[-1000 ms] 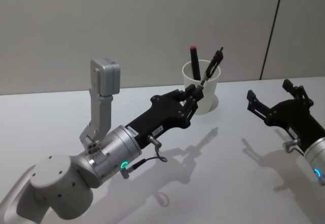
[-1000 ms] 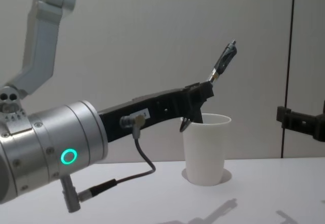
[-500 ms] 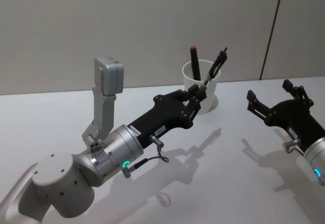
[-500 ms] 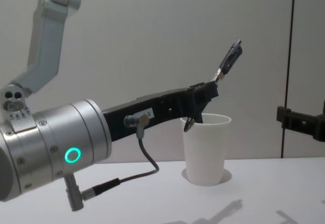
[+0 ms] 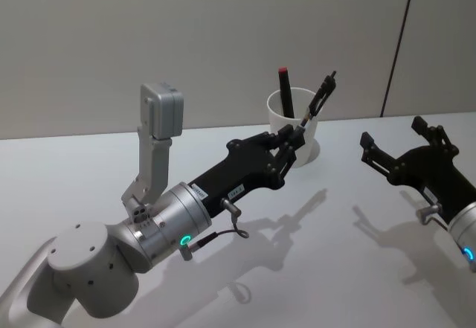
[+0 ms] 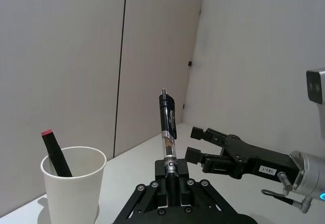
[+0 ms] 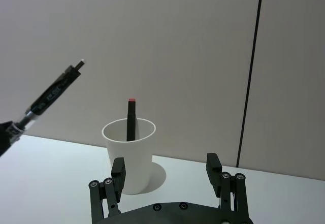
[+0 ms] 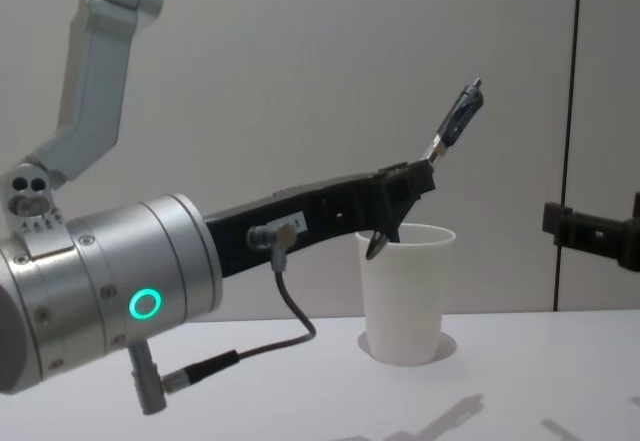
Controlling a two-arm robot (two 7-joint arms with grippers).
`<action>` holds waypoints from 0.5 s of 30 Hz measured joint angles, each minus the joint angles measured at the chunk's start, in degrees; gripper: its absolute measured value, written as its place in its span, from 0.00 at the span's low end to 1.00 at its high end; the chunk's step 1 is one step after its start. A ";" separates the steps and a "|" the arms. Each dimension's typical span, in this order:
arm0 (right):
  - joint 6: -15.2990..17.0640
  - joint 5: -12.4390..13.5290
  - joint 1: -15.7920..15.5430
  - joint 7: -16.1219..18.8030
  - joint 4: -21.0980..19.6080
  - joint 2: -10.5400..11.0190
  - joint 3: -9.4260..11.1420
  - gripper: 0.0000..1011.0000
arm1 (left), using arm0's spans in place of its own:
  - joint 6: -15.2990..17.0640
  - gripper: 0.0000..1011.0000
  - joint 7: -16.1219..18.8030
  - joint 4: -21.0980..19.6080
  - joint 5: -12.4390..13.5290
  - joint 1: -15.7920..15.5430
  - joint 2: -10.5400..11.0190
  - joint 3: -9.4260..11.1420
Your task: Place the pen into the pen holder.
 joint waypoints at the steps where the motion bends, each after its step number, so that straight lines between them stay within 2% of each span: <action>1: 0.13 0.41 -0.10 0.25 -0.28 0.11 0.10 0.99 | 0.03 0.13 -0.02 -0.01 -0.01 -0.01 0.01 0.01; 7: 1.57 4.82 -1.21 2.22 -2.50 1.33 1.00 0.99 | 0.08 0.13 -0.06 -0.04 -0.04 -0.03 0.03 0.06; 11: 2.96 9.34 -2.16 3.57 -4.43 2.31 1.86 0.99 | 0.11 0.13 -0.09 -0.06 -0.04 -0.06 0.04 0.07; 12: 2.96 9.34 -2.16 3.57 -4.43 2.31 1.86 0.99 | 0.11 0.13 -0.09 -0.07 -0.04 -0.06 0.04 0.07; 15: 3.96 12.51 -2.76 4.32 -5.70 2.93 2.45 0.99 | 0.13 0.13 -0.11 -0.07 -0.04 -0.08 0.03 0.07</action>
